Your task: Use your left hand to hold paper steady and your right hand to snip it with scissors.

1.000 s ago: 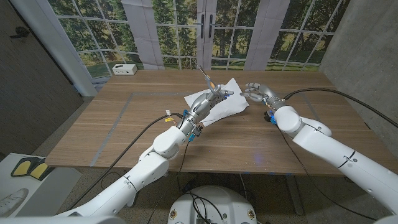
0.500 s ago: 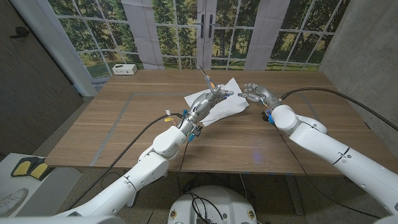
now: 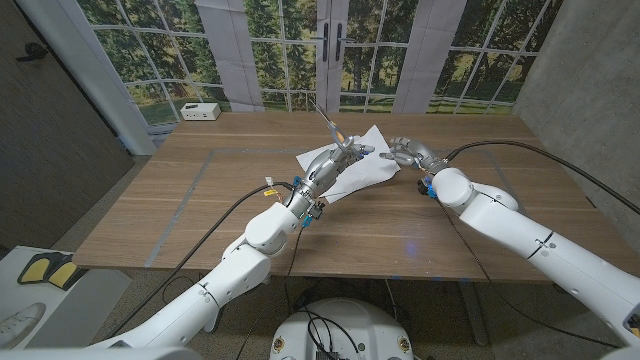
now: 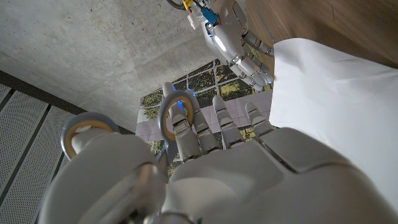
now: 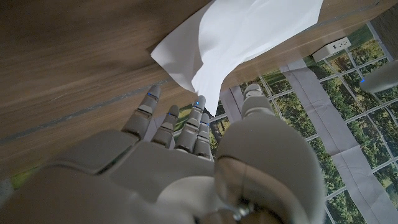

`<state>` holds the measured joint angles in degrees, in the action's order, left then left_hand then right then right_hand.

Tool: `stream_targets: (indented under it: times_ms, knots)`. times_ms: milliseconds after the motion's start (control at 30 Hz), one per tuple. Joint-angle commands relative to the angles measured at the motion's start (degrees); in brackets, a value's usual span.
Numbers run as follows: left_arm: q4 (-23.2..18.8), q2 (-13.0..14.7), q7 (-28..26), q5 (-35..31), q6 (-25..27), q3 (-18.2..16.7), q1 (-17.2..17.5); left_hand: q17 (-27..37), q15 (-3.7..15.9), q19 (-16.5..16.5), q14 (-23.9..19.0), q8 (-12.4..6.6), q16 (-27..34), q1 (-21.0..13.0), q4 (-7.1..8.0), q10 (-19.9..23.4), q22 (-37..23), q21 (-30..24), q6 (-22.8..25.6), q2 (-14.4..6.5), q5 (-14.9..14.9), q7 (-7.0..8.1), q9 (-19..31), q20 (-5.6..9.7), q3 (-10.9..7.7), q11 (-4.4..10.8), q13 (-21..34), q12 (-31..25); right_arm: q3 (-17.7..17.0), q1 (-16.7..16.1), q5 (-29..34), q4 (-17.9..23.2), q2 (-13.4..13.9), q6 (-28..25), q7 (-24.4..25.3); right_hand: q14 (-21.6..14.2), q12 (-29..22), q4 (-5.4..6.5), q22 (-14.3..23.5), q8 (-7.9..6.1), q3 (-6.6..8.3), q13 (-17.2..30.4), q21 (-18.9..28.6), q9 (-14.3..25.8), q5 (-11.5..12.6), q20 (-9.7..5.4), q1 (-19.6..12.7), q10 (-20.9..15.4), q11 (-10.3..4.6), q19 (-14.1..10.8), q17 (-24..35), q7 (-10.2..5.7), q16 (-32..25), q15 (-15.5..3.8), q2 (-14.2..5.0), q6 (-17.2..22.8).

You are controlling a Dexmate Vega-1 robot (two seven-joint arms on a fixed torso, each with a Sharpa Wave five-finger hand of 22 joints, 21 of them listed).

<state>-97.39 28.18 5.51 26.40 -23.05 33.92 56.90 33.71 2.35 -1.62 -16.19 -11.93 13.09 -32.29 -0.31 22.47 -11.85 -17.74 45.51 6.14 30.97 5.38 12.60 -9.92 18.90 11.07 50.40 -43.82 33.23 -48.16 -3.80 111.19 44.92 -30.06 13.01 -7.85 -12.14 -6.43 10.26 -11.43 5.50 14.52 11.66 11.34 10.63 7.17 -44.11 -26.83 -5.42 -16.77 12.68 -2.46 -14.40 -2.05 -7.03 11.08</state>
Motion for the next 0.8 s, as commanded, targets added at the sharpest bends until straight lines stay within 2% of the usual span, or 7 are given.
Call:
stream_targets:
  times_ms: [33, 367, 500, 567, 733, 800]
  knots:
    - [-0.12, -0.09, -0.57, 0.04, -0.53, -0.48, 0.43, 0.09, 4.01, -0.1, 0.18, 0.01, 0.03, -0.02, 0.18, 0.33, -0.3, 0.16, -1.15, -0.63, 0.02, -1.17, 0.17, -0.27, 0.02, 0.49, -0.01, 0.0, 1.61, 1.35, 0.98, -1.01, -0.14, -0.55, -0.72, -0.45, -0.41, -0.01, 0.22, 0.17, -0.19, 0.33, 0.02, 0.19, 0.4, 0.14, 0.46, -0.47, -0.23, -0.18, 0.15, -0.1, -0.37, -0.09, 0.07, -0.72]
    - [-0.06, 0.01, -0.31, 0.01, -0.47, -0.47, 0.19, 0.02, 4.25, -0.23, 0.06, 0.02, 0.0, -0.28, 0.27, 0.45, -0.31, 0.18, -1.24, -0.93, -0.1, -1.18, 0.2, -0.04, -0.03, 0.57, 0.0, -0.11, 0.69, 0.49, 1.31, -0.54, -0.46, -0.13, 1.28, -1.15, -0.38, -0.08, 0.22, -0.09, -0.14, 0.69, 0.12, 0.23, 0.45, 0.25, 0.42, -0.04, -0.56, -0.37, 0.23, -0.29, -0.75, -0.42, -0.06, -0.53]
    - [0.18, -0.08, -0.11, 0.02, -0.35, -0.37, -0.1, -0.01, 4.22, -0.27, 0.09, 0.02, -0.04, -0.36, 0.31, 0.46, -0.31, 0.19, -1.26, -1.01, -0.14, -1.16, 0.2, -0.11, -0.04, 0.56, 0.07, -0.18, 0.15, 0.08, 0.87, -0.47, -0.57, 0.06, 1.63, -3.05, -0.07, -0.35, 0.21, -0.36, 0.02, 1.22, 0.55, 0.28, 0.5, 1.15, 0.11, 1.53, -1.45, -1.53, 0.35, -1.82, -1.61, 0.13, -0.2, -0.25]
    - [0.3, -0.14, 0.01, 0.11, -0.4, -0.35, -0.18, -0.02, 4.2, -0.27, 0.05, 0.03, -0.03, -0.39, 0.32, 0.39, -0.31, 0.2, -1.28, -1.04, -0.16, -1.12, 0.2, -0.16, -0.04, 0.56, 0.07, -0.16, 0.01, -0.15, 0.78, -0.52, -0.61, 0.41, 1.88, -5.41, 0.03, -0.48, 0.2, -0.43, 0.09, 1.55, 0.79, 0.3, 0.49, 1.43, -0.03, 2.44, -2.17, -2.35, 0.5, -2.09, -2.62, -0.6, -0.26, -0.28]
    - [0.56, -0.14, 0.22, 0.22, -0.24, -0.29, -0.4, -0.05, 4.22, -0.29, 0.02, 0.03, -0.05, -0.46, 0.37, 0.39, -0.31, 0.22, -1.29, -1.12, -0.21, -1.14, 0.2, -0.17, -0.03, 0.73, 0.13, -0.21, -0.05, -0.32, 0.78, -0.59, -0.84, 0.4, 2.3, -8.77, 0.21, -0.92, 0.19, -0.51, 0.35, 1.93, 0.74, 0.32, 0.47, 1.37, -0.68, 3.93, -2.46, -2.63, 0.71, -3.17, -4.05, -2.65, -0.32, -0.31]
    - [0.63, -0.17, 0.17, 0.22, -0.22, -0.32, -0.42, -0.06, 4.18, -0.33, -0.03, 0.0, -0.03, -0.47, 0.39, 0.39, -0.31, 0.21, -1.23, -1.13, -0.23, -1.04, 0.21, -0.17, -0.02, 0.75, 0.13, -0.22, 0.05, -0.24, 0.89, -0.64, -0.93, 0.21, 2.39, -10.38, 0.29, -0.96, 0.19, -0.54, 0.35, 2.03, 0.7, 0.34, 0.44, 1.41, -0.74, 4.58, -2.43, -2.68, 0.87, -3.26, -4.78, -4.04, -0.29, -0.28]
